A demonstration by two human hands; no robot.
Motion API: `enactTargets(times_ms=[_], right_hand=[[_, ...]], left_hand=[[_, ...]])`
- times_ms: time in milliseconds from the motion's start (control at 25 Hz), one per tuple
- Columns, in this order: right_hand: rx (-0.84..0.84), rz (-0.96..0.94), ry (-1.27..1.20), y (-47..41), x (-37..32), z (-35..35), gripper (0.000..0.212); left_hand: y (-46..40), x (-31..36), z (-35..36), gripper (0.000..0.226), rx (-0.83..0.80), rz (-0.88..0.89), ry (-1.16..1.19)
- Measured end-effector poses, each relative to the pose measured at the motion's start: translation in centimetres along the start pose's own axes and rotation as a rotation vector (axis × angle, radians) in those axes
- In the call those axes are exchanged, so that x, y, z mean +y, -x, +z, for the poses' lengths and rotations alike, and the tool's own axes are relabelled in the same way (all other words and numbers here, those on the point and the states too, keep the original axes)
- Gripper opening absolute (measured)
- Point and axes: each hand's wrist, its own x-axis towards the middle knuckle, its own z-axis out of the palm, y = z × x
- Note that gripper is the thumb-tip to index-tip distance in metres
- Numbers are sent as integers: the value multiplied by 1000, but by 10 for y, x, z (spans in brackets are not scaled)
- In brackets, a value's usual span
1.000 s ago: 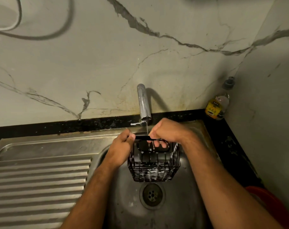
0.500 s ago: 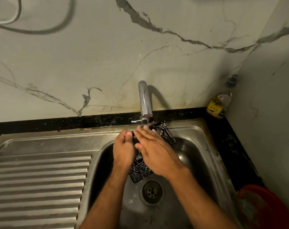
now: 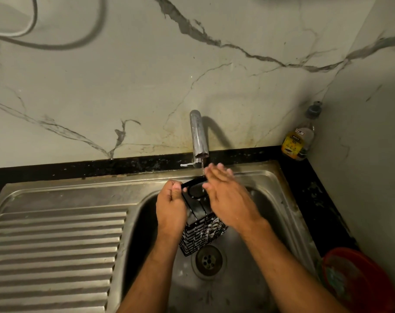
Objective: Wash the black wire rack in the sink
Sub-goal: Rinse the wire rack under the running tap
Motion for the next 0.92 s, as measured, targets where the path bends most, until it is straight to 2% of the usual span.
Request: enactTargets(times_ms=[80, 120, 240, 360, 400, 520, 640, 720, 800, 880, 920], right_hand=[[-69, -176, 15, 1, -10, 0, 50], [-81, -200, 11, -3, -10, -1, 49], [-40, -69, 16, -15, -8, -6, 50], [-53, -267, -2, -7, -23, 1, 50], [-37, -253, -25, -8, -20, 1, 49], [22, 24, -69, -14, -2, -4, 49], [47, -70, -87, -12, -16, -2, 41], [141, 37, -130, -24, -18, -13, 23], [165, 152, -62, -38, -18, -22, 28], [112, 50, 26, -41, -27, -17, 21], [104, -28, 7, -38, -32, -11, 28]], left_hand=[[1, -1, -1, 33, -12, -6, -2], [2, -1, -1, 33, -13, -8, -3], [5, 3, -2, 32, 32, -18, 4], [1, 4, -7, 29, -6, -27, 62], [0, 4, -8, 28, -27, -18, 68], [1, 8, -9, 30, -25, -6, 33], [-1, 5, -9, 29, -48, 22, -9], [0, 4, -10, 31, -81, 37, -39], [4, 5, -9, 30, -67, 25, -69], [1, 4, -9, 30, -5, -23, -36], [-2, 3, -10, 31, 15, -51, 4]])
